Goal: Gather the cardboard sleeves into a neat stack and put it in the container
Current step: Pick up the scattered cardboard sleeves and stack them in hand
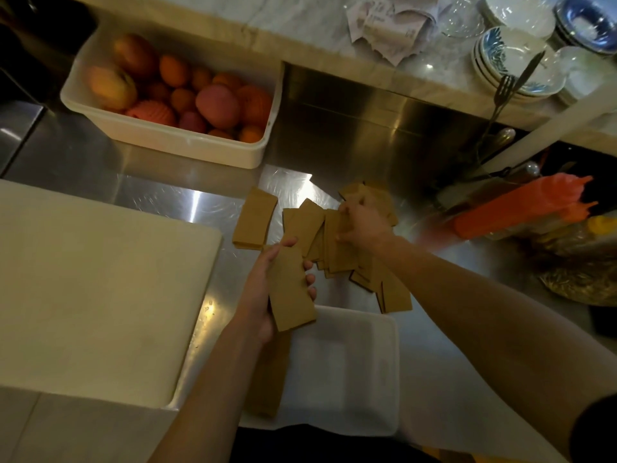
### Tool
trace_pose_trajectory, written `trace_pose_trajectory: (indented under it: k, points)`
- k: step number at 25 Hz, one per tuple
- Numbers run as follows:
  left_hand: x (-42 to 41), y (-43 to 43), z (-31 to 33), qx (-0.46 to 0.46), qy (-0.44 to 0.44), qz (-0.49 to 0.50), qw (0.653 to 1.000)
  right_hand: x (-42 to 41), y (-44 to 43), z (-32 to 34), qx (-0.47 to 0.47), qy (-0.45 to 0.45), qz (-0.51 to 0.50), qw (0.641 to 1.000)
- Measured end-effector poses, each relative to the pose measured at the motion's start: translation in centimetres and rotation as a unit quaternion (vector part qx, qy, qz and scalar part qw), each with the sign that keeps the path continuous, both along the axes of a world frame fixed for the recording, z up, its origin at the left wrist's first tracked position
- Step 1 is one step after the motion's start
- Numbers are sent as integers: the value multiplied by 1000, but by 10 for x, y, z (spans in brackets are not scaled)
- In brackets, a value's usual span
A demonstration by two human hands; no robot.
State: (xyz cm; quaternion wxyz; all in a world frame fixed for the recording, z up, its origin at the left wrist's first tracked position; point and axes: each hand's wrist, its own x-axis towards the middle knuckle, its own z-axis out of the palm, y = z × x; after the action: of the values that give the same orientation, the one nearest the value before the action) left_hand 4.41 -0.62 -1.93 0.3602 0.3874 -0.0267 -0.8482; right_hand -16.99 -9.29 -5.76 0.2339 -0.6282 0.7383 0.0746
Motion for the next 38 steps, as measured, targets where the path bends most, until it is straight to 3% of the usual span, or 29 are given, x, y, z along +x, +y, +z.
trace_pose_trajectory:
  k: [2,5,11,18,22,27,35,38]
  points:
    - [-1,2,-1,-3,-4,-1,1000,-2,4,5,-13,-26,-21,999]
    - [-3,4,-3,-5,-5,-6,1000,-10,17,18,-25,-153,-101,983]
    - [-4,5,-2,-13,-7,-27,1000,-29,66,62,-17,-356,-237,904]
    - [-19,13,7,-28,-69,-94,993,-34,117,123,-19,-468,-209,858]
    - [-29,26,18,-56,-108,-149,981,-7,133,132,9,-433,-125,892]
    - [-29,41,26,-77,-75,-179,978,27,144,121,-57,-315,-43,946]
    - [-20,51,19,-30,-41,-161,986,47,148,105,-99,-202,70,972]
    - [-13,49,16,-22,-10,-136,990,50,141,101,-119,-210,65,968]
